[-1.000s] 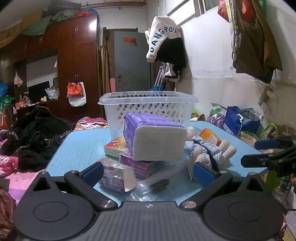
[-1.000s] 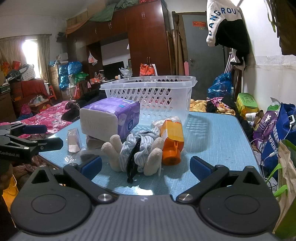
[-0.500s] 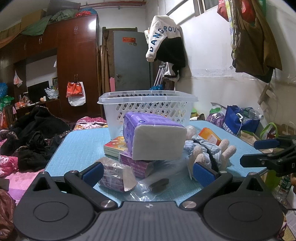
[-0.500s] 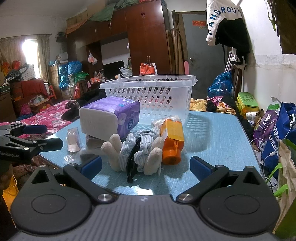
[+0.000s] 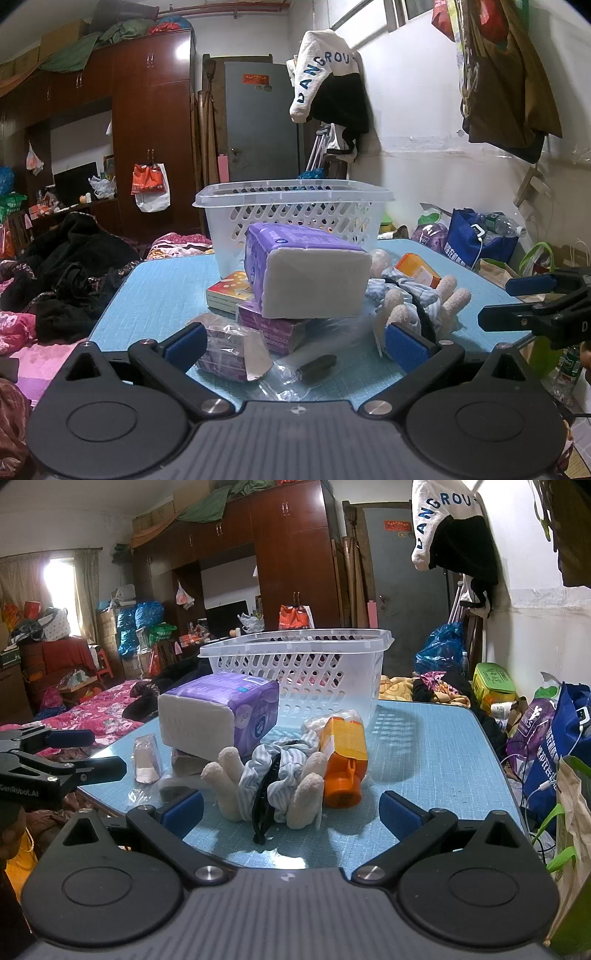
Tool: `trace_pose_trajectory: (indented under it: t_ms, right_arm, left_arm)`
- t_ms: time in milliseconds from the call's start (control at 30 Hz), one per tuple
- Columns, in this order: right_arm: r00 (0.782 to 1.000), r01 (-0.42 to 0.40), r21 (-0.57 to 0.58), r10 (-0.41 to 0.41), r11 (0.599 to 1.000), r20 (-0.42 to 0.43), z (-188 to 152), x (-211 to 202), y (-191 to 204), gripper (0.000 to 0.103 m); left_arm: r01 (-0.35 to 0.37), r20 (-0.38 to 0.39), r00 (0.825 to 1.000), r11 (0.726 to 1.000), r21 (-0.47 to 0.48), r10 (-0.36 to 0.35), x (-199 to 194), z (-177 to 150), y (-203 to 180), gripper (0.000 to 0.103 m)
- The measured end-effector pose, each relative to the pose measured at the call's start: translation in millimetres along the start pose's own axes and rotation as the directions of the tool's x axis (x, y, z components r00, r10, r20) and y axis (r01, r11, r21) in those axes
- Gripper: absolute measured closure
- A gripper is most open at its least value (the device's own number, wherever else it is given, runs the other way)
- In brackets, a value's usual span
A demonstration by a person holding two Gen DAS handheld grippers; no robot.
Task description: Organize objects
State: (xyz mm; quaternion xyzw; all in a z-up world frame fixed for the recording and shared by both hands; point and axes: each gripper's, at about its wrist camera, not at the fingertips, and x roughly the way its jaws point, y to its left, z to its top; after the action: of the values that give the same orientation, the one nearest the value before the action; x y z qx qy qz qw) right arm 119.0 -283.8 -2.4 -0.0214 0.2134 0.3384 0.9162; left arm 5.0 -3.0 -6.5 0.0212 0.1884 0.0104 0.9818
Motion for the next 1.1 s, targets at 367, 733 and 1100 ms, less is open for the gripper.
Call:
trace_pose_trajectory:
  t_ms: [367,733,1100]
  right_arm:
    - [1.0,-0.002,0.001,0.002,1.0,-0.001,-1.1,0.3,-0.4,0.0]
    - [1.0,-0.002,0.001,0.002,1.0,-0.001,-0.6,-0.9,-0.5,0.0]
    - [1.0,-0.007,0.002,0.007,1.0,-0.003,-3.1,3.2,-0.8,0.0]
  left_arm:
    - [0.001,-0.001,1.0,1.0,0.004,-0.001,-0.3,-0.5,-0.7,0.0]
    - [-0.001,-0.002,1.0,1.0,0.007,0.001,0.3,-1.3,-0.7,0.0]
    - [0.001,-0.005,1.0,1.0,0.025,-0.001,0.2,-2.2,-2.5,0.0]
